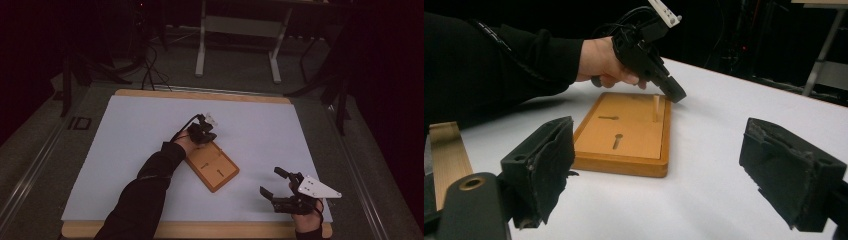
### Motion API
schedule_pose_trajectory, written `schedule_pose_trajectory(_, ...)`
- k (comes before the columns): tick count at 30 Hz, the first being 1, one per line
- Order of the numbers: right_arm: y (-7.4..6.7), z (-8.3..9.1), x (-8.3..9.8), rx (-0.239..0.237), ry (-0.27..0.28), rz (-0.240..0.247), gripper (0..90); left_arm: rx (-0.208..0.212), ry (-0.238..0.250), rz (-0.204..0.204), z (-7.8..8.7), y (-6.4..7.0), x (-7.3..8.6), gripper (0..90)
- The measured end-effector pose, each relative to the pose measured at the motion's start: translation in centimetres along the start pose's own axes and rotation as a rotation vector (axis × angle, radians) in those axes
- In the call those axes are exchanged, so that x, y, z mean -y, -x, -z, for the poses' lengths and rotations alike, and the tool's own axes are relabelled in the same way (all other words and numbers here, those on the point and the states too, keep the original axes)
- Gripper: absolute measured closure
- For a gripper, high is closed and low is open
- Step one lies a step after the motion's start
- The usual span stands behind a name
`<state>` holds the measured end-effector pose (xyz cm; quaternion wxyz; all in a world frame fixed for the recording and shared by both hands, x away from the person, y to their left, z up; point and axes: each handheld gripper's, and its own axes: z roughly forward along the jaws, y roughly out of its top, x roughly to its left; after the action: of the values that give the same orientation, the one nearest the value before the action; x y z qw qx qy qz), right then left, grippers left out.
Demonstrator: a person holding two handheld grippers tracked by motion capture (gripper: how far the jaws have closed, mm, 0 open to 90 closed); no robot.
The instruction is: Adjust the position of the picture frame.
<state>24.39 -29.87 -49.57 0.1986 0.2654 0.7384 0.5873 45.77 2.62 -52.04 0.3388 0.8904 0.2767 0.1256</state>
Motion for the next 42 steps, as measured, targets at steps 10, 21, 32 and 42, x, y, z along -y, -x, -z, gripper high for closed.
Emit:
schedule_pose_trajectory(10, 0.0, 0.0, 0.0, 0.002, 0.0, 0.0, 14.2, 0.005, -0.022, -0.005, 0.4, -0.1, 0.2, 90.0)
schedule_pose_trajectory(21, -0.1, 0.0, 0.0, 0.001, -0.002, 0.001, 14.2, 0.015, 0.02, 0.018, -0.1, -0.7, 0.8, 90.0)
schedule_pose_trajectory(32, -0.1, 0.0, -0.1, 0.002, -0.001, 0.001, 14.2, 0.008, -0.025, 0.0, 1.0, -0.8, 1.5, 90.0)
schedule_pose_trajectory(42, -0.2, -0.2, -0.1, 0.001, -0.004, 0.005, 14.2, 0.012, -0.036, 0.012, 3.1, -1.1, 3.8, 90.0)
